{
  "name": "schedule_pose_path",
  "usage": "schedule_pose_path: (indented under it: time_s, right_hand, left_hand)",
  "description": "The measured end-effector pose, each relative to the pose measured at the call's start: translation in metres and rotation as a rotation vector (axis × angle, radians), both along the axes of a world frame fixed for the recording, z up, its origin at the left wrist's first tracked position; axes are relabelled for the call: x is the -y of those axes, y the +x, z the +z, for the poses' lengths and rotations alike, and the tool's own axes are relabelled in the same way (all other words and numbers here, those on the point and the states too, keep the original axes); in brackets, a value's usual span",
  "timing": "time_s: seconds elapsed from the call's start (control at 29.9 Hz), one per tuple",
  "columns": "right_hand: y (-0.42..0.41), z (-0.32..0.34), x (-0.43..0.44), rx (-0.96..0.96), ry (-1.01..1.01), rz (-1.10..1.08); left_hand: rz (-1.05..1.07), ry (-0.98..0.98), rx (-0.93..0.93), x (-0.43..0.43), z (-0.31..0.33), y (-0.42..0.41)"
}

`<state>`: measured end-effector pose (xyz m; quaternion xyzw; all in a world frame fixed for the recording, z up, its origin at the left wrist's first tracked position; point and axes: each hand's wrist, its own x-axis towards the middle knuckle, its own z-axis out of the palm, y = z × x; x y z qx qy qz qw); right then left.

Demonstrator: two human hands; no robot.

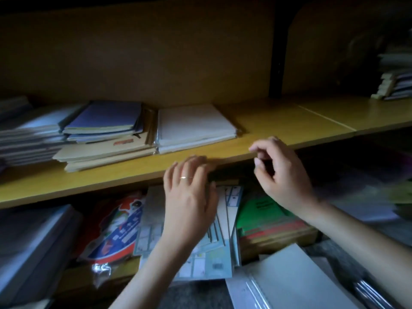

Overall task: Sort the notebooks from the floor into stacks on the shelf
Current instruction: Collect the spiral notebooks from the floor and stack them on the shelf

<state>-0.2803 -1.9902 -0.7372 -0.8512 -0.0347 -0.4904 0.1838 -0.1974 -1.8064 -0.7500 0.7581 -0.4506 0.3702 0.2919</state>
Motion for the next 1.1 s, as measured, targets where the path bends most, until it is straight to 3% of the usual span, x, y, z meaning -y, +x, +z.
schedule_pose_path:
  time_s: [0.1,0.23,0.3,0.43,0.5,0.57,0.77,0.94,1.1]
  right_hand:
    - [-0.058,-0.049,0.009,-0.08,-0.186,-0.059]
    - [-0.126,-0.119,0.018,-0.415,-0.037,-0.162]
    - [-0.162,-0.157,0.02,-0.65,0.076,-0.269]
    - [-0.208,-0.198,0.017,-0.996,0.441,-0.477]
    - [-0.218,-0.207,0.017,-1.17,0.674,-0.542]
    - [-0.222,-0.213,0.019,-1.21,0.794,-0.556]
    - [-0.212,-0.209,0.015,-1.295,0.57,-0.608]
    - [-0.197,-0.211,0.013,-1.382,0.536,-0.614]
    - [-0.193,-0.214,0.024,-1.363,0.63,-0.612]
  left_hand:
    - [-0.252,0.222,0.167,0.008,-0.033,-0.038]
    - [-0.398,0.443,0.077,0.012,-0.086,-0.064]
    - [-0.436,0.573,-0.137,0.008,-0.118,-0.08]
    - [-0.403,0.755,-0.787,-0.006,-0.165,-0.102]
    - [-0.409,0.725,-1.079,-0.008,-0.177,-0.11]
    - [-0.372,0.666,-1.282,-0.008,-0.183,-0.118]
    - [-0.312,0.344,-1.822,0.002,-0.185,-0.137]
    - [-0.291,0.097,-2.127,0.005,-0.182,-0.138]
    - [-0.241,-0.101,-2.203,0.013,-0.186,-0.141]
